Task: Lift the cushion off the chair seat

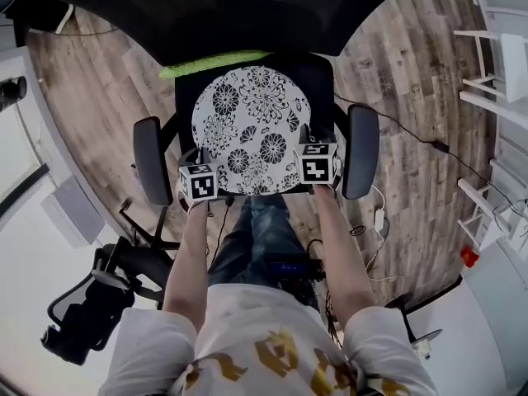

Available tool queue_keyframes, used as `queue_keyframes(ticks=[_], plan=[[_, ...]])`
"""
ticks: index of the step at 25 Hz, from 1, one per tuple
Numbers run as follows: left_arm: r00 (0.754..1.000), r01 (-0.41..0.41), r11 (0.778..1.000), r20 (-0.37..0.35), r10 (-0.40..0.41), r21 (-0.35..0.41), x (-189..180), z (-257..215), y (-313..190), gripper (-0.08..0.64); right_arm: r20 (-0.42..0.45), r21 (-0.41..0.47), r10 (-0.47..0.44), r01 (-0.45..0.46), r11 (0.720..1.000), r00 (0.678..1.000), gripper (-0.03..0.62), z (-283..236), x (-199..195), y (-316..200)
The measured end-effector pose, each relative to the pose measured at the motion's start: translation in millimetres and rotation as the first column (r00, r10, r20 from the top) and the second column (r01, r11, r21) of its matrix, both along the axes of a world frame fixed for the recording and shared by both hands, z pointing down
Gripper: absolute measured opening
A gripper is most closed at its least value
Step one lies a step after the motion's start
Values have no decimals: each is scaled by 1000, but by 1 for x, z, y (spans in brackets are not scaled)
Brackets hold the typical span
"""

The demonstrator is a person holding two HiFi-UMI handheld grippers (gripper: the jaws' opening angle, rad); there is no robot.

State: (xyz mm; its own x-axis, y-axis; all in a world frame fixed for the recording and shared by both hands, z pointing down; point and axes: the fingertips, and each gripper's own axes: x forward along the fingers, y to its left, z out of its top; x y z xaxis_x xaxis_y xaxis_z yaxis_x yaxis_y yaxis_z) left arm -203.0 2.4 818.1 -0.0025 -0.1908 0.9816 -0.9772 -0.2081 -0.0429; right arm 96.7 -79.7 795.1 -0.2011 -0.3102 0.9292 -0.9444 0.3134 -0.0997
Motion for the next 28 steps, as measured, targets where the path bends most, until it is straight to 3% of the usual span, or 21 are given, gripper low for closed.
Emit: queue_keyframes(ticks=[10,18,24,28], plan=[[999,24,1000,-34,-24,5,5,-24,1,26,0,-1,-16,16,1000,1000,29,-27,2,2],[997,-27,998,-68,32,65,16,-61,-21,26,-1,32,-8,8,999,1000,29,-54,5,-4],[994,-59,991,-89,70,116,21,-84,-30,26,54,40,56,-58,998,997,29,-70,4,1],[994,-59,990,-89,71,129,19,-94,-28,26,63,43,38,-41,998,997,29,-75,4,5]])
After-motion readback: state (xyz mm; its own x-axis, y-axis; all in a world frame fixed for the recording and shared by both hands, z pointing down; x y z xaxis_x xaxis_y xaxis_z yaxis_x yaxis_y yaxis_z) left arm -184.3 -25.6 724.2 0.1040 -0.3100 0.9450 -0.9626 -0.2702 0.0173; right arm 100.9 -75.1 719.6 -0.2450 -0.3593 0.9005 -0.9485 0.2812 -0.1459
